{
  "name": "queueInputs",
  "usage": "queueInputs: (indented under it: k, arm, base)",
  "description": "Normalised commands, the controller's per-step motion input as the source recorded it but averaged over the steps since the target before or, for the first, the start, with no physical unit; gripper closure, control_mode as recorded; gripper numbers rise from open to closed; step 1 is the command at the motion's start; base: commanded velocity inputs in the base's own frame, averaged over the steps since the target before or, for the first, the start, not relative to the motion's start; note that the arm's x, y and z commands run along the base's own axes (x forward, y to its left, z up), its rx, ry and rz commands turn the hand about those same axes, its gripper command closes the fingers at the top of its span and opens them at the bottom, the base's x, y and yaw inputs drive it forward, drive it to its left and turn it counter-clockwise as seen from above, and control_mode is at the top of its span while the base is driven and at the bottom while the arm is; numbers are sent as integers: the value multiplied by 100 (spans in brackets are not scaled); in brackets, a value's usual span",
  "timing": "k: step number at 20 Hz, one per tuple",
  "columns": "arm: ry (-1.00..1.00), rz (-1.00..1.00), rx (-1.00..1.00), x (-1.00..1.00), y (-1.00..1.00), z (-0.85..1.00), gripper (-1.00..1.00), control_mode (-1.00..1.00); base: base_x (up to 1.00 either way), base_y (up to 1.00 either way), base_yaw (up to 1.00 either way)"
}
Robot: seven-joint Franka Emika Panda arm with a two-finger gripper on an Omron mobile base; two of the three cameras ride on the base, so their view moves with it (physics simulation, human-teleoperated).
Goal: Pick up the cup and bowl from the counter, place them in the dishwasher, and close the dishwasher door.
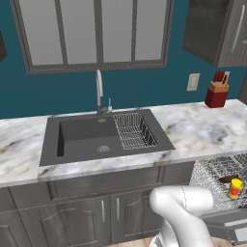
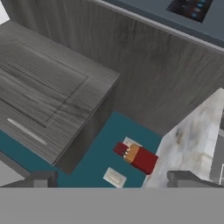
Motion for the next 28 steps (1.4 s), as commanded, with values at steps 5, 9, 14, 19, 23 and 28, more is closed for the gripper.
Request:
queueInputs:
  k: [5, 9, 14, 19, 23, 28]
  arm:
    - [2, 55, -19, -100, -51, 1, -100, -100]
    - [11, 63, -50, -85, -21, 1, -100, -100]
    - [16, 64, -67, -68, -2, 9, -100, -100]
    - [17, 65, -66, -63, -5, 2, -100, -100]
    - [25, 60, -75, -60, -8, -8, -100, -100]
    - [28, 51, -91, -45, 0, -36, -100, -100]
  base:
    - [0, 0, 0]
    - [0, 0, 0]
    - [0, 0, 0]
    - [0, 0, 0]
    - [0, 0, 0]
    - [0, 0, 0]
